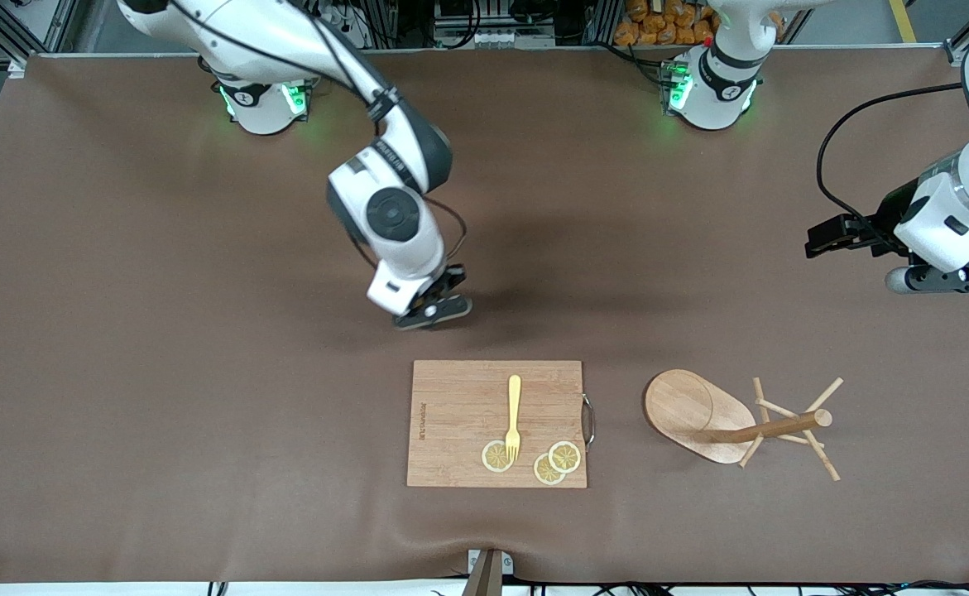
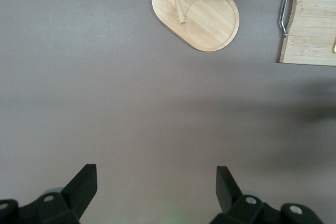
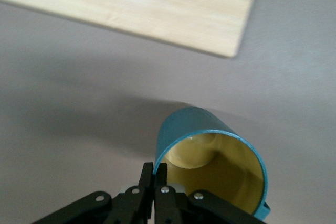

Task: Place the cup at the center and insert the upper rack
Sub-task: 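Lift the teal mug with the right gripper and carry it toward the table center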

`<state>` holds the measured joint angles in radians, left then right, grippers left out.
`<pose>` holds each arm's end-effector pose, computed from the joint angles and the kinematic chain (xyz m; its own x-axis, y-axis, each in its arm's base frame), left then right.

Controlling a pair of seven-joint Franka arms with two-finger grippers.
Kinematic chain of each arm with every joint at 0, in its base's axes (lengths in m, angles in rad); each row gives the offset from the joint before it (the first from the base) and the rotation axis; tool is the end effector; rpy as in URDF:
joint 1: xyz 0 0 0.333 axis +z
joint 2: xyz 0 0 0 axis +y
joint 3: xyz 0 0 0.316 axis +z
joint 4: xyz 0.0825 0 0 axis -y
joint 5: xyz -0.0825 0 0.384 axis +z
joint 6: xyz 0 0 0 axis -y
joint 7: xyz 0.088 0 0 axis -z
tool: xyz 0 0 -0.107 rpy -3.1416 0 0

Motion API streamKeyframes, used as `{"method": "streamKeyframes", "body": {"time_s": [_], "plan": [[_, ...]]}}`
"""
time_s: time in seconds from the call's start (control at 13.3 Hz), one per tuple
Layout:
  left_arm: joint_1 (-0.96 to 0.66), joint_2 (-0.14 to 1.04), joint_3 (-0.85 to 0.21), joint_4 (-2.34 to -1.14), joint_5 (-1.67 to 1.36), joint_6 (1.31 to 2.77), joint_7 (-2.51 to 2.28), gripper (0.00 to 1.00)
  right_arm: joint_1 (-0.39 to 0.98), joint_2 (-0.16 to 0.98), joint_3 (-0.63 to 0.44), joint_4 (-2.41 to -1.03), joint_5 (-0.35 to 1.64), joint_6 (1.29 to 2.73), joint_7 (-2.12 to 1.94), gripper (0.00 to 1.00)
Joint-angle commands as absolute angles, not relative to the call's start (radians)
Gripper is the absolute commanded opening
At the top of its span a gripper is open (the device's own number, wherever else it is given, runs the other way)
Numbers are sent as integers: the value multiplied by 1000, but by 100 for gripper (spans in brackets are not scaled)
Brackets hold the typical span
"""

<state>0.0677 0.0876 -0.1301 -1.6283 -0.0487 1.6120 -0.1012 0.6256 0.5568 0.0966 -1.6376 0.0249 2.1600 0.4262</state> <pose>0.5767 -0.0383 0.5517 0.9933 0.0403 -0.1085 0.0458 -0.9978 0.0488 0.5157 0.4452 0.2920 0.9622 0.2659 -0.0596 0.2631 -0.9634 -0.0511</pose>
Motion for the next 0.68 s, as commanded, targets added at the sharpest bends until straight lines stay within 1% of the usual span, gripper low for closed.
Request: {"method": "streamKeyframes", "body": {"time_s": [0.0,0.23,0.45,0.6], "plan": [[67,86,-135,-1623,-28,1612,-110,100,708,537,87,-1632,31,2148,474,0],[66,87,-135,-1623,-31,1614,-110,100,830,538,86,-1629,29,2148,598,0],[67,86,-135,-1623,-32,1614,-110,100,941,540,86,-1629,29,2145,601,0],[67,87,-135,-1624,-32,1614,-110,100,991,548,86,-1629,29,2145,639,0]]}}
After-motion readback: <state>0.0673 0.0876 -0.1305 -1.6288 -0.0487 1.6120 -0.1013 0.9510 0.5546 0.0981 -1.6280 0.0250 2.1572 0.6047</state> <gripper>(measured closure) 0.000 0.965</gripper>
